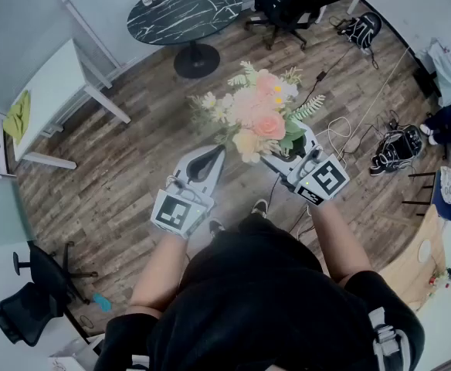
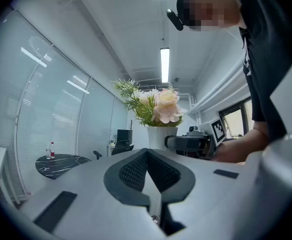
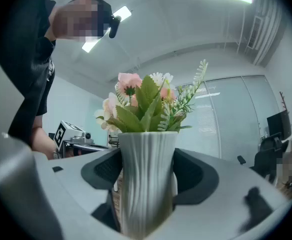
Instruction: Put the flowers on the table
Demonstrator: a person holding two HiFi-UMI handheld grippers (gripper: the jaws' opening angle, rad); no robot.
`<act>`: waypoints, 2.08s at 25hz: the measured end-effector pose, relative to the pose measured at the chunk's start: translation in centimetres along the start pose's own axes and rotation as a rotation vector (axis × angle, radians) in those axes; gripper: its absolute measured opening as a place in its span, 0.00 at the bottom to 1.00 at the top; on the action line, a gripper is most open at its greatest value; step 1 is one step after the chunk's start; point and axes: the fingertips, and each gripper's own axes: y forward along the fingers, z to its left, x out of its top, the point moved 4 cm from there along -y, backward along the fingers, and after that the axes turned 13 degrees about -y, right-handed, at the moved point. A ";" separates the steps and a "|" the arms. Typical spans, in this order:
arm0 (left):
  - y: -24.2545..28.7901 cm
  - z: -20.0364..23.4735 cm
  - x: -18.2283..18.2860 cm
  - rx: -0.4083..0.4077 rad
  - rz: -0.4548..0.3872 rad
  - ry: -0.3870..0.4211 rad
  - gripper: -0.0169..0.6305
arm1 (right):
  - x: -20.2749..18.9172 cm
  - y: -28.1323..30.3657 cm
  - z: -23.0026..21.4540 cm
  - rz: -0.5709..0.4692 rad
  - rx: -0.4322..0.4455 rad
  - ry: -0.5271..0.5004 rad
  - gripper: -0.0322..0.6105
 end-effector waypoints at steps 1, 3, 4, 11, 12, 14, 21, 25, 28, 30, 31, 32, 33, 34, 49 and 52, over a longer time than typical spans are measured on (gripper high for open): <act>0.1 0.1 0.2 0.001 -0.008 0.008 0.04 | 0.0 0.1 -0.1 -0.004 0.001 -0.001 0.56; 0.3 0.2 0.4 0.002 -0.017 0.023 0.04 | -0.1 0.2 -0.2 -0.010 0.002 -0.003 0.56; 0.4 0.2 0.4 0.003 -0.018 0.028 0.04 | -0.1 0.2 -0.3 -0.011 0.002 -0.004 0.56; 0.8 0.1 -0.7 0.021 -0.003 0.017 0.04 | -1.1 -0.1 -0.7 -0.007 0.016 0.013 0.56; 1.0 0.3 -0.8 0.025 -0.002 0.011 0.04 | -1.2 0.0 -1.0 -0.005 0.019 0.020 0.56; 1.6 0.5 -0.7 0.031 -0.003 0.006 0.04 | -1.4 0.2 -1.6 -0.001 0.026 0.029 0.56; 2.0 1.2 -0.7 0.051 -0.013 0.006 0.04 | -1.7 0.9 -2.0 -0.009 0.057 0.016 0.56; 3.1 1.0 -0.7 0.072 -0.008 0.008 0.04 | -1.9 0.6 -3.2 -0.018 0.072 0.014 0.56; 6.4 1.7 0.4 0.102 0.008 0.005 0.04 | -2.0 1.3 -6.7 -0.016 0.112 0.029 0.56; 7.8 2.0 0.9 0.125 0.008 -0.003 0.05 | -2.1 1.7 -8.1 -0.012 0.136 0.030 0.56; 8.2 1.9 1.0 0.134 0.003 -0.006 0.04 | -2.2 1.6 -8.5 -0.013 0.141 0.032 0.56; 8.5 1.7 1.1 0.139 -0.004 -0.005 0.04 | -2.3 1.3 -8.8 -0.017 0.144 0.037 0.56; 8.7 1.3 0.9 0.144 -0.011 -0.001 0.04 | -2.4 0.9 -8.9 -0.022 0.146 0.043 0.56; 8.8 0.9 0.6 0.147 -0.014 0.003 0.04 | -2.6 0.5 -9.0 -0.029 0.147 0.048 0.56; 11.2 6.3 -0.4 0.183 -0.016 0.010 0.05 | -5.3 4.4 -12.4 -0.065 0.147 0.062 0.56; 11.8 8.1 -0.2 0.173 -0.021 0.000 0.04 | -5.6 6.0 -13.2 -0.055 0.143 0.053 0.56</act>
